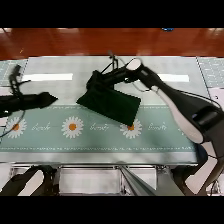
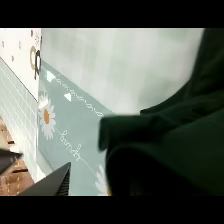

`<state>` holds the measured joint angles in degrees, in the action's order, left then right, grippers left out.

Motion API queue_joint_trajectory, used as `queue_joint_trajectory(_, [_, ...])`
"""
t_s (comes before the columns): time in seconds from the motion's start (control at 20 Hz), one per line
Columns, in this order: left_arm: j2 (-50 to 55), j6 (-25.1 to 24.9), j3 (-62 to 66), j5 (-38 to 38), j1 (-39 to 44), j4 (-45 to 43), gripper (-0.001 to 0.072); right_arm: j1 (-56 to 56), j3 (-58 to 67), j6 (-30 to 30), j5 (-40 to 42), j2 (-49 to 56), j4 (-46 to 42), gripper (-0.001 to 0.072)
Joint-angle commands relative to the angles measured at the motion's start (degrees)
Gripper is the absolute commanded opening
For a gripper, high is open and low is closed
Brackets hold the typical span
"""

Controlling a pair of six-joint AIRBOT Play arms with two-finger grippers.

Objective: Fold the shirts.

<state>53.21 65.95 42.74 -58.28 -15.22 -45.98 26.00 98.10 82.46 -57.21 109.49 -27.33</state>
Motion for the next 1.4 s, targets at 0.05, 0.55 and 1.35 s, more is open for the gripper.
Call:
queue_joint_trajectory(0.05, [-0.13, -0.74, 10.49, -9.97, -11.98, 3.52, 0.0018, -12.98, 0.26, 3.85, -21.81, -11.41, -15.06, 0.0411])
queue_joint_trajectory(0.55, [-5.77, -0.85, -3.04, -10.12, -3.06, 11.23, 0.0017, -21.88, -61.09, 24.57, 8.76, -60.70, -45.72, 0.0413])
queue_joint_trajectory(1.35, [-5.46, -0.85, -14.03, -2.75, 0.37, 10.99, 0.0017, -18.67, -50.45, -14.08, 2.71, -17.57, 9.99, 0.0409])
